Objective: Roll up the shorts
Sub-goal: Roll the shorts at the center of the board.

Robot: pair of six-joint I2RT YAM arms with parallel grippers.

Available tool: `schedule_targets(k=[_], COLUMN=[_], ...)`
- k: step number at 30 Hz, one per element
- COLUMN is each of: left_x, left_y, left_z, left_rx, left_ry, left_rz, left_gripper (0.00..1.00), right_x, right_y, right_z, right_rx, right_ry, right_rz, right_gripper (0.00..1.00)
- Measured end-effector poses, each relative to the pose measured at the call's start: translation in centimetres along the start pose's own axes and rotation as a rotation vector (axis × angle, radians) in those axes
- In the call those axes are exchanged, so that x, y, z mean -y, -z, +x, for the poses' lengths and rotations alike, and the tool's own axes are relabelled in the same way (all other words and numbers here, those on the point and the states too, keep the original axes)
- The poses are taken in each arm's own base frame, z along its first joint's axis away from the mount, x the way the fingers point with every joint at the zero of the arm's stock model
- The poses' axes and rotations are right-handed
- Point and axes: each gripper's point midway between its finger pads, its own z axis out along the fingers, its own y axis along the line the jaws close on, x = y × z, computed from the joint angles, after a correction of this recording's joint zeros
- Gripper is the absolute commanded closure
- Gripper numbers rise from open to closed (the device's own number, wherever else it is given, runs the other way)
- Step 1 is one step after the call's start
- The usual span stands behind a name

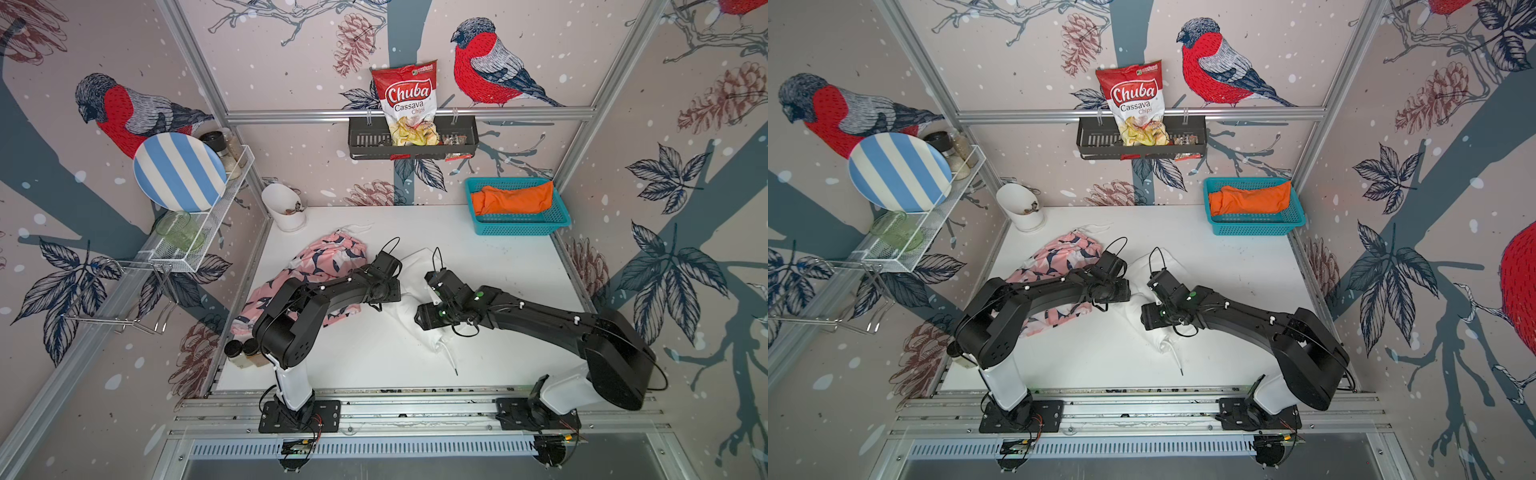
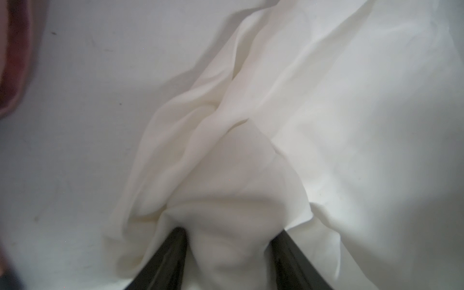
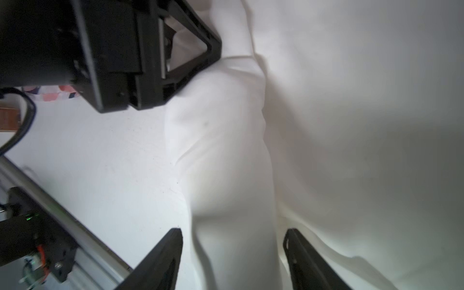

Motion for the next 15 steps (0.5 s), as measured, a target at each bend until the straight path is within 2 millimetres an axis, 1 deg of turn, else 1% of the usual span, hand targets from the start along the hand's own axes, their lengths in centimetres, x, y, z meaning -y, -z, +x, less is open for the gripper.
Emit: schedule_targets(k=[2,4,6,7,9,12,15], left_x=[0.0,0.0,0.1,0.1,0.1,0.1,0.1], left_y=[0.0,0.0,0.0,0.1,0.1,0.2,0.2], left_z=[0.0,0.0,0.0,0.1,0.0,0.1,0.0], left_rx=[0.006,0.008,0.011,0.012,0.014,0.013,0.013], left_ry=[0.000,-0.001,0.000,0.000,0.001,0.002,0.003], left_rz=[0.005,0.010,0.015,0.019,0.022,0.026,0.028], left_gripper=[0.42,0.41,0.41,0.41,0.41,0.41,0.40], right_x=[-1.0,-2.3,-3.1,-3.2,-2.9,-1.8,-0.5], right_y=[0.5,0.6,-0.1,-0.7,-2.1,-3.9,-5.0], right_z=[-0.5,-0.6,-0.3,0.0,0.8,2.8,4.4], right_rx=[0.027,0.034,0.024,0.008,-0.024,-0.089,-0.133], right_ry=[0.082,0.178,0.242,0.283,0.337,0.417,0.457], right_rz=[0.078,0.151,0.212,0.256,0.337,0.453,0.514], right_gripper=[0.26,0.24,0.22,0.22,0.19,0.20,0.28])
